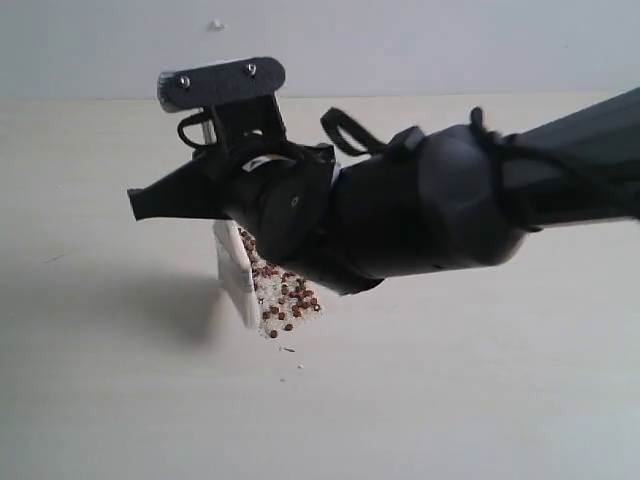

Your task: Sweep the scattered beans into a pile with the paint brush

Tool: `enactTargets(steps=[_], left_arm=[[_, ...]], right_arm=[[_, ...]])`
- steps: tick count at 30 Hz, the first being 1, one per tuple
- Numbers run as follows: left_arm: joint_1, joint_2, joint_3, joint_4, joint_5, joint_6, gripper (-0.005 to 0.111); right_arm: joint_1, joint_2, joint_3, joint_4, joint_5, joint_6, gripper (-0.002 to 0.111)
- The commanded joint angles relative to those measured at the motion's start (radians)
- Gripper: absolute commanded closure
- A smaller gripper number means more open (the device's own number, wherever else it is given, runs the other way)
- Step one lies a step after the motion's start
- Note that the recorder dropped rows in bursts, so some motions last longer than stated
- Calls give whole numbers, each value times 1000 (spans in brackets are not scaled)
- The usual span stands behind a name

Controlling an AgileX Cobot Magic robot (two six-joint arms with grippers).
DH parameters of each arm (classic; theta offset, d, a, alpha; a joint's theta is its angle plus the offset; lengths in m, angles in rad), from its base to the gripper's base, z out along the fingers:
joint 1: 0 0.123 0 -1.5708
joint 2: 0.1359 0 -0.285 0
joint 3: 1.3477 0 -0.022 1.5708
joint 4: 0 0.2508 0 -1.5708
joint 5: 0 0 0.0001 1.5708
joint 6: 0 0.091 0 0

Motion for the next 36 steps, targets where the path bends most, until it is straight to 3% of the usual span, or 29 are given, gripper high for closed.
enactTargets(steps=[1, 5, 9, 15, 20, 26, 36], left_arm=[[-7, -5, 2, 1, 3, 4, 107], [-7, -5, 2, 1, 3, 4, 107], [-7, -5, 2, 1, 3, 4, 107], [-7, -5, 2, 1, 3, 4, 107], [-7, -5, 2, 1, 3, 4, 107], [-7, -5, 2, 1, 3, 4, 107], [-7, -5, 2, 1, 3, 4, 107]], right_arm=[[-8, -123, 1, -229, 112, -79, 108], [-19, -195, 31, -503, 159, -199, 108], [-84, -215, 63, -831, 165, -113, 108], [-217, -168, 75, -1483, 82, 319, 108], [-368, -118, 75, -2087, -232, 783, 108], [-506, -57, 56, -2333, -586, 909, 108], [-543, 97, -173, -2666, -704, 1038, 108]])
